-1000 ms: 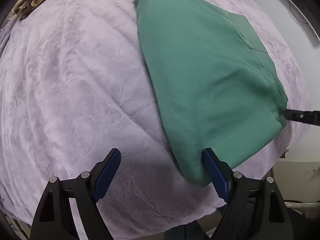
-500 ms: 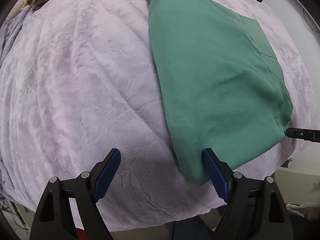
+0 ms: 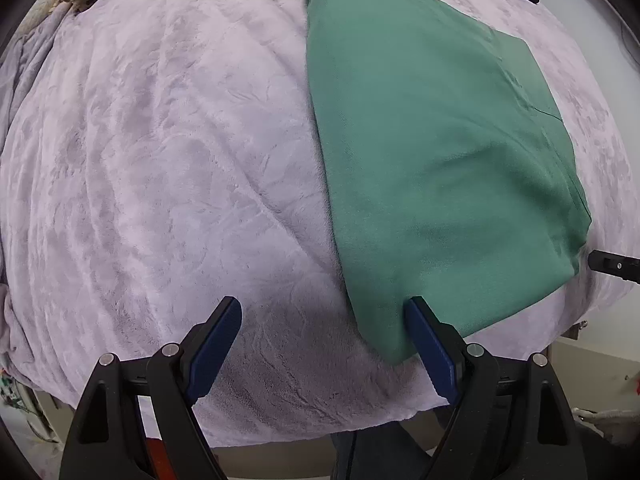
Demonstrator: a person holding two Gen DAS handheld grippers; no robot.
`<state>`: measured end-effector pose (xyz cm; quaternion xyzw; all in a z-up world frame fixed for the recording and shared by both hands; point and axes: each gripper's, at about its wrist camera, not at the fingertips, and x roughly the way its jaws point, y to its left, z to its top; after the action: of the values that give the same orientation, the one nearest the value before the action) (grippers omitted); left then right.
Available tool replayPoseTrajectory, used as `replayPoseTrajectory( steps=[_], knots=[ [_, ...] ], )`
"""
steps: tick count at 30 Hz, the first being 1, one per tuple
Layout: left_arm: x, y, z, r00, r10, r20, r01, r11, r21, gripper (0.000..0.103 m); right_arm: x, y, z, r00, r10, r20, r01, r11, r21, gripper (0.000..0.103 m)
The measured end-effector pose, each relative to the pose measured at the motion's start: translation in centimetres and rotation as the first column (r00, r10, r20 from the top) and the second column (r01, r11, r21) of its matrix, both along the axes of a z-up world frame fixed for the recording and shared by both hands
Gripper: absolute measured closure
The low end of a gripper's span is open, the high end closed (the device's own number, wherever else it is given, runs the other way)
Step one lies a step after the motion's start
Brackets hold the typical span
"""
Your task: Fold large clothes
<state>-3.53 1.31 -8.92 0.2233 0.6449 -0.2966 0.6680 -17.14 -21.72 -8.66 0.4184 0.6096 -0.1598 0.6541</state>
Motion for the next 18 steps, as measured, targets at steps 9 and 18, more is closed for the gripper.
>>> replayPoseTrajectory(
  steps=[9, 18],
  knots=[
    [0.9, -0.9, 4.1, 0.996, 0.024, 0.083, -0.024, 1.0, 0.001, 0.018, 1.7, -1.8, 3.9, 0.998, -0.022, 0.05, 0.025, 0.998, -0.061, 0.089],
    [2.4, -1.7, 7.1, 0.99, 0.085, 0.116, -0.082, 0.996, -0.038, 0.0, 4.9, -1.1, 8.4, 0.995, 0.004, 0.096, 0.012, 0.986, -0.166, 0.036]
  ],
)
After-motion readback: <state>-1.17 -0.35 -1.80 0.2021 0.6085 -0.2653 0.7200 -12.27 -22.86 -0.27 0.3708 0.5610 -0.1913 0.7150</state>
